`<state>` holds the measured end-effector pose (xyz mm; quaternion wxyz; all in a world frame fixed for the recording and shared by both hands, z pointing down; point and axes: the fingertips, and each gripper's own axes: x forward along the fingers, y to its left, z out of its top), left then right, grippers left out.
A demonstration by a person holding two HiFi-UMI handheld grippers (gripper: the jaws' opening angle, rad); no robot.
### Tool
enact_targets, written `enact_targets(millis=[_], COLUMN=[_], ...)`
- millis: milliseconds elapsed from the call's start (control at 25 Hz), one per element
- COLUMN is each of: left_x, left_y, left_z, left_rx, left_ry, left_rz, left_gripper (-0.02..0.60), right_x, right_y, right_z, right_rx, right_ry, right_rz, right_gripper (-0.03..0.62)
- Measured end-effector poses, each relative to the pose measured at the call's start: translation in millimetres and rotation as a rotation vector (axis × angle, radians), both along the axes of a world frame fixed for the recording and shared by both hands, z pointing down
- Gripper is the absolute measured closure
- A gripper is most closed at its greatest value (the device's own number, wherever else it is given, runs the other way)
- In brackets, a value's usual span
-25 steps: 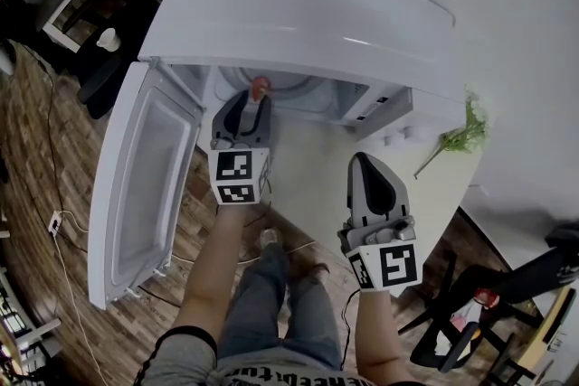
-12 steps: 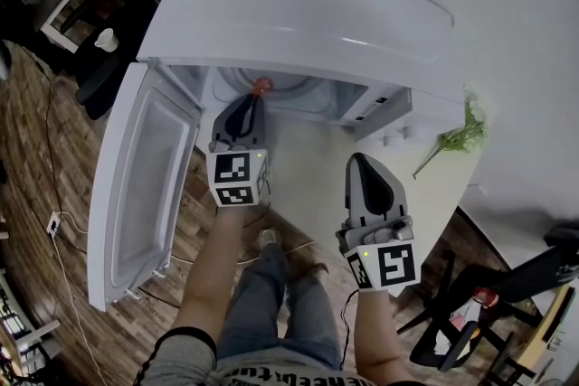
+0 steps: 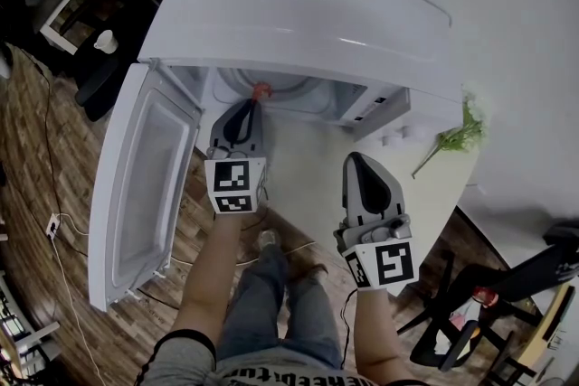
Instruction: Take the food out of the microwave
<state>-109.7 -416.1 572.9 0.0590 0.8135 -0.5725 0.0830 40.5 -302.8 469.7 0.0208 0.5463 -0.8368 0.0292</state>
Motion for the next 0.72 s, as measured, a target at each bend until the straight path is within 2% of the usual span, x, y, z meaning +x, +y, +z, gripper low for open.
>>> enact_targets(millis=[240, 720], left_x=[2.7, -2.8], left_y=[10.0, 50.9], left_z=[-15.2, -49.4], left_rx=[0.019, 0.038], left_ry=[0.031, 0.046], left_rz=[0.006, -0.003], left_gripper=[0.56, 0.56], right_x=[-0.2, -7.3], right_y=[1.2, 10.8], right_z=[-0.7, -13.3], right_rx=[-0.004, -0.01], right_ry=[0.004, 0.024], right_rz=[-0.008, -0.056], right_gripper=[0.591, 0.591])
